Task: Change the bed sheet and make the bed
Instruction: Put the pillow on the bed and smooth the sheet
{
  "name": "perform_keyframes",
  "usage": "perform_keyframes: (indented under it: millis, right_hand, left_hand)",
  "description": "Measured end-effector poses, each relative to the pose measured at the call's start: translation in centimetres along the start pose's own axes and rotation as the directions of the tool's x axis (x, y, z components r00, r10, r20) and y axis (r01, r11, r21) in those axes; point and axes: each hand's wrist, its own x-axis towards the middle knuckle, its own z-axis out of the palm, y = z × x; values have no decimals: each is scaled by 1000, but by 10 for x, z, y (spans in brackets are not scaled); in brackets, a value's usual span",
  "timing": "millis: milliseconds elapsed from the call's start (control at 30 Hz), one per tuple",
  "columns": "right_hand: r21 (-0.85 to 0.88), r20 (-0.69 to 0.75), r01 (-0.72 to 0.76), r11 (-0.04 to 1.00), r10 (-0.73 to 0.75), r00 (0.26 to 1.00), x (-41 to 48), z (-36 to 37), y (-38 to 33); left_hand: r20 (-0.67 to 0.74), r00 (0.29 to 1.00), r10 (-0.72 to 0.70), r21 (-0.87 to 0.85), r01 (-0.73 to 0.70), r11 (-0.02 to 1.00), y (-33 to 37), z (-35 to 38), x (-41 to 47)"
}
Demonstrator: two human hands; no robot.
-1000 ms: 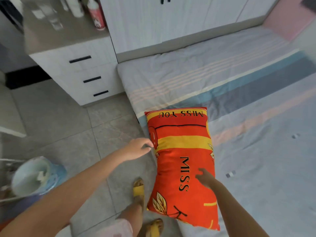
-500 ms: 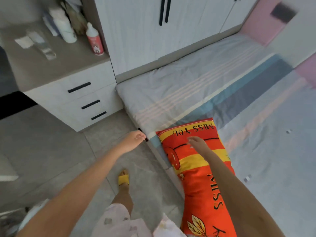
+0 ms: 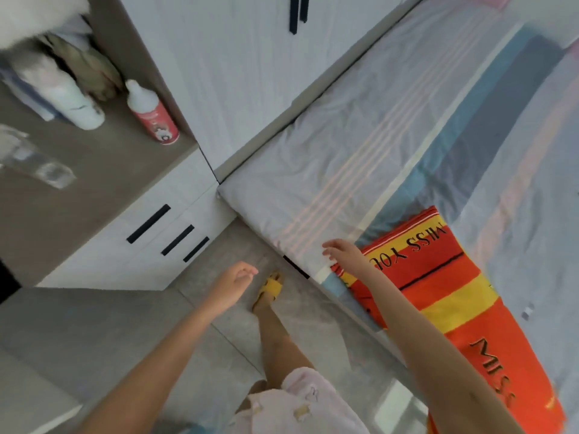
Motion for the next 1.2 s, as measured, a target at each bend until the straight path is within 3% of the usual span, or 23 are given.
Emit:
perform_keyframes:
  millis: [167,367,467,567,700,900,1067,1200]
  right_hand:
    - [278,-111,-75,958,109,988,65,18,-28]
    - [387,-78,-177,905,224,972,101,55,-30]
    - [443,-78,-321,837,393,916,118,84,-4]
    - [385,-154,-407,828,493,856,137,115,24]
    - [263,-194,-339,903,394,898,182,139,36]
    - [187,-355,-139,972,199,914,261,134,25]
    - [193,-391,-3,981,80,917,312,128,0]
    - [255,-395,-12,967,115,911,335,133,-5]
  left_hand:
    - [-44,995,-92,36,93,995,-14,-61,66]
    - [-59,973,-223,26,225,974,-8,-99,173]
    - [-25,957,-291,58,292,955,-12,-100,228]
    - [-46,966,-253,115,257,960,-25,-97,284]
    - [-162,961,-222,214,254,943,-53,-76,354]
    - [-422,894,-151,147,232,962,-77,-54,404]
    - [-370,906,-204,4,221,975,-101,-67,413]
    - [-348,930,-121,-30,118,993,-114,-84,404]
